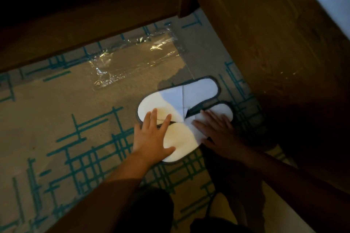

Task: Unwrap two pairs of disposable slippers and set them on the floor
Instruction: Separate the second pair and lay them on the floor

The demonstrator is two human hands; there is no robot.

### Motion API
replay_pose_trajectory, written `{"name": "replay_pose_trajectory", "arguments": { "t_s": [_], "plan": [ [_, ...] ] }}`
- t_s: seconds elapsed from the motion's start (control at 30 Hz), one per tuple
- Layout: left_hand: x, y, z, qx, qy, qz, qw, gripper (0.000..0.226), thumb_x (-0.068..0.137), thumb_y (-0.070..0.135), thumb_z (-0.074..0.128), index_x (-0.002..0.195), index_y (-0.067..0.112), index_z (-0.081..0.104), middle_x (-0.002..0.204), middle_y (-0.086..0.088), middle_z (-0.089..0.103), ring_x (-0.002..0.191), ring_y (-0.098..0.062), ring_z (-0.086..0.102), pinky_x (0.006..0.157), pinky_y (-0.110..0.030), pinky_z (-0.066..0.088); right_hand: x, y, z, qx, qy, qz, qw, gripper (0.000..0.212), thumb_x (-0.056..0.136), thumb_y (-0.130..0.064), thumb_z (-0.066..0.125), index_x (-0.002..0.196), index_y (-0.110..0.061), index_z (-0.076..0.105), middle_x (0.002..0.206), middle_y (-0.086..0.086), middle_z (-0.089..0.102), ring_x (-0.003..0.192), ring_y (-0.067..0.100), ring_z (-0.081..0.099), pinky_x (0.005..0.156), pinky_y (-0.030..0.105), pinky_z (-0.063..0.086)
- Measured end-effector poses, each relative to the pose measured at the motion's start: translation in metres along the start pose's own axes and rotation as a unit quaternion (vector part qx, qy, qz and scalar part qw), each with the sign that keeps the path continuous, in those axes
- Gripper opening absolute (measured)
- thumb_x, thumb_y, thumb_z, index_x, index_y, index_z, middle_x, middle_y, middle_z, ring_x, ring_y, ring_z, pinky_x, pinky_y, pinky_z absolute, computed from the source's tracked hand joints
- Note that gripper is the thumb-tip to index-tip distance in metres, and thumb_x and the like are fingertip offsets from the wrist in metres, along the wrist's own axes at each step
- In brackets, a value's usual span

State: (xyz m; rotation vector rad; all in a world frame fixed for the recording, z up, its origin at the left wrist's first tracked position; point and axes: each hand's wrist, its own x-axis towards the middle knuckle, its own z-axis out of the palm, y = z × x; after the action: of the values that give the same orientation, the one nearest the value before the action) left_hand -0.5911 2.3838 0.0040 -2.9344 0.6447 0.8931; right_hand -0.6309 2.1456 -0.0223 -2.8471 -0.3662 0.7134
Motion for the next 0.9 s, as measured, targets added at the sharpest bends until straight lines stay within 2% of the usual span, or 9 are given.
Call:
{"name": "replay_pose_trajectory", "arguments": {
  "t_s": [0.1,0.17,0.27,0.43,0.5,0.6,0.63,0.77,0.9],
  "plan": [
    [-0.006,0.011,0.000,0.006,0.011,-0.024,1.000,0.095,0.074,0.069,0.046,0.145,0.032,-0.006,0.156,-0.015,0.001,0.141,-0.037,0.012,0.106,-0.051,0.028,0.006,0.011,-0.017,-0.017,0.004,-0.035,0.999,0.055,0.088,-0.044,0.035,0.142,-0.041,0.024,0.160,-0.001,0.009,0.146,0.016,-0.004,0.116,0.048,0.002],
    [-0.011,0.012,0.001,-0.005,0.020,-0.021,1.000,0.095,0.073,0.070,0.047,0.144,0.033,-0.003,0.155,-0.014,0.007,0.139,-0.036,0.016,0.105,-0.051,0.028,0.007,0.007,-0.023,-0.006,0.047,-0.023,0.999,0.057,0.084,-0.037,0.048,0.139,-0.034,0.034,0.156,0.005,0.022,0.145,0.023,0.010,0.116,0.053,0.014],
    [-0.020,0.002,0.010,-0.030,0.100,-0.007,0.995,0.102,0.062,0.074,0.051,0.145,0.034,0.007,0.156,-0.016,0.017,0.143,-0.037,0.016,0.106,-0.061,0.028,0.008,-0.008,-0.028,-0.014,0.120,0.008,0.993,0.077,0.074,-0.040,0.059,0.143,-0.033,0.026,0.155,0.012,0.026,0.141,0.027,0.012,0.110,0.059,0.024],
    [-0.027,-0.010,0.035,0.019,0.086,0.055,0.995,0.107,0.053,0.084,0.042,0.145,0.036,0.014,0.153,-0.014,0.014,0.138,-0.035,0.011,0.091,-0.070,0.037,0.030,-0.033,-0.036,-0.020,-0.022,-0.016,0.999,0.089,0.076,-0.063,0.052,0.145,-0.046,-0.002,0.159,-0.003,-0.018,0.146,0.028,-0.014,0.108,0.066,0.012],
    [-0.027,-0.009,0.039,0.010,0.074,0.056,0.996,0.105,0.053,0.084,0.043,0.144,0.036,0.018,0.153,-0.015,0.015,0.138,-0.036,0.012,0.090,-0.067,0.041,0.044,-0.034,-0.040,-0.031,-0.073,-0.009,0.997,0.089,0.077,-0.065,0.052,0.144,-0.046,-0.002,0.158,-0.007,-0.021,0.145,0.026,-0.019,0.106,0.071,0.011],
    [-0.019,-0.008,0.033,-0.002,0.070,0.057,0.996,0.101,0.054,0.080,0.043,0.143,0.034,0.024,0.153,-0.013,0.015,0.138,-0.034,0.013,0.089,-0.065,0.043,0.057,-0.030,-0.044,-0.017,-0.077,0.006,0.997,0.082,0.080,-0.059,0.053,0.145,-0.045,0.004,0.158,-0.009,-0.017,0.145,0.024,-0.017,0.103,0.073,0.013],
    [-0.014,-0.008,0.030,0.001,0.070,0.063,0.996,0.101,0.055,0.078,0.047,0.143,0.034,0.021,0.154,-0.013,0.010,0.139,-0.034,0.009,0.093,-0.066,0.042,0.059,-0.028,-0.046,-0.003,-0.068,0.012,0.998,0.080,0.081,-0.056,0.053,0.144,-0.045,0.006,0.158,-0.009,-0.016,0.145,0.024,-0.017,0.103,0.073,0.014],
    [0.000,-0.010,0.018,-0.012,0.022,0.080,0.997,0.097,0.068,0.069,0.047,0.144,0.039,-0.004,0.152,-0.008,-0.030,0.141,-0.029,-0.025,0.113,-0.061,0.005,0.054,-0.029,-0.049,0.010,-0.052,0.039,0.998,0.080,0.081,-0.058,0.051,0.145,-0.042,0.006,0.158,-0.005,-0.017,0.145,0.027,-0.017,0.105,0.072,0.014],
    [0.001,-0.011,0.023,-0.022,0.035,0.078,0.996,0.104,0.058,0.084,0.035,0.144,0.040,-0.004,0.149,-0.007,-0.031,0.138,-0.027,-0.028,0.113,-0.061,0.003,0.038,-0.040,-0.034,0.045,-0.080,0.104,0.990,0.092,0.077,-0.064,0.052,0.144,-0.045,-0.007,0.156,-0.002,-0.025,0.143,0.032,-0.022,0.103,0.075,0.006]
  ]
}}
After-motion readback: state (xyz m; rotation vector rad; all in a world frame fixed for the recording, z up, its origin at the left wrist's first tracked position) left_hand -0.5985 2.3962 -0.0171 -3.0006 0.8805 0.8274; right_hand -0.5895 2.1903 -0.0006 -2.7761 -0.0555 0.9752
